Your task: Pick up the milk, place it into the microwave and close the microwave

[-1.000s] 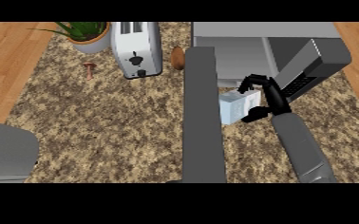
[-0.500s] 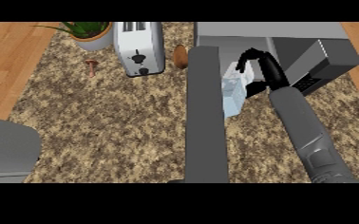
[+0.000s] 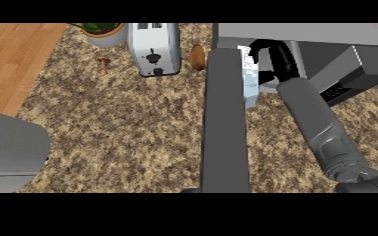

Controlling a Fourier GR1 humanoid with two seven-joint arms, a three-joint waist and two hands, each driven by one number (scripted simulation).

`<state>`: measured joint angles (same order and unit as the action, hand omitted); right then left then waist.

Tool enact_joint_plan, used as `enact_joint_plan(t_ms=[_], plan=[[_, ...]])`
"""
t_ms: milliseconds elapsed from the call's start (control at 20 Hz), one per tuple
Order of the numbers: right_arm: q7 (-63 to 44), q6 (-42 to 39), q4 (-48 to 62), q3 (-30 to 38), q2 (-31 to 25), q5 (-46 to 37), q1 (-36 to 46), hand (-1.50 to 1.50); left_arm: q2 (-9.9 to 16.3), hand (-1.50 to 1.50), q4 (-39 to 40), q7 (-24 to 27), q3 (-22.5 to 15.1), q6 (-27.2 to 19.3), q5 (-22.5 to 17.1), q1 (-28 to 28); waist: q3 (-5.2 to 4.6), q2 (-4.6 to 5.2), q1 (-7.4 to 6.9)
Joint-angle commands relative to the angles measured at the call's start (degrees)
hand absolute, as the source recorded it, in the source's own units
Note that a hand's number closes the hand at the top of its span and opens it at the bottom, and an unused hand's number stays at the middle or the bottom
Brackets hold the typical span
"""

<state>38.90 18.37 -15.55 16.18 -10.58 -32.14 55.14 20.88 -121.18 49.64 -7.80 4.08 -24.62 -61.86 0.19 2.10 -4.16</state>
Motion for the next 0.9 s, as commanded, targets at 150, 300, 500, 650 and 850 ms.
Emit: enact_joint_plan(t_ms=[150, 300, 500, 650, 850], plan=[[-4.7, 9.3, 2.4, 6.2, -0.3, 3.9, 3.9, -1.5, 1.2, -1.5, 0.2, -2.4, 0.7, 0.4, -0.7, 2.8, 0.13, 1.04, -2.2], [-3.4, 11.2, 3.2, 5.9, -1.4, 3.0, 4.5, -1.5, 0.6, -1.5, 3.6, -1.7, 1.3, -0.1, 0.4, 5.4, 0.04, 1.16, -2.68], [-4.3, 17.0, 5.6, 3.1, 0.9, -0.6, 5.0, -1.5, 2.3, -1.5, 2.0, -4.0, 1.0, 0.4, 0.7, 5.8, 0.04, 1.35, -3.56], [-2.5, 11.9, 6.6, 3.5, -0.6, -0.2, 5.1, -1.5, 2.3, -1.5, 1.9, -3.8, 1.7, 0.1, 1.1, 7.7, 0.1, 1.3, -3.19], [-1.3, 9.4, 7.5, 4.8, -0.8, 1.1, 4.7, -1.5, 2.1, -1.5, 1.7, -4.4, 0.5, 0.0, 2.1, 8.3, 0.16, 1.31, -3.19]])
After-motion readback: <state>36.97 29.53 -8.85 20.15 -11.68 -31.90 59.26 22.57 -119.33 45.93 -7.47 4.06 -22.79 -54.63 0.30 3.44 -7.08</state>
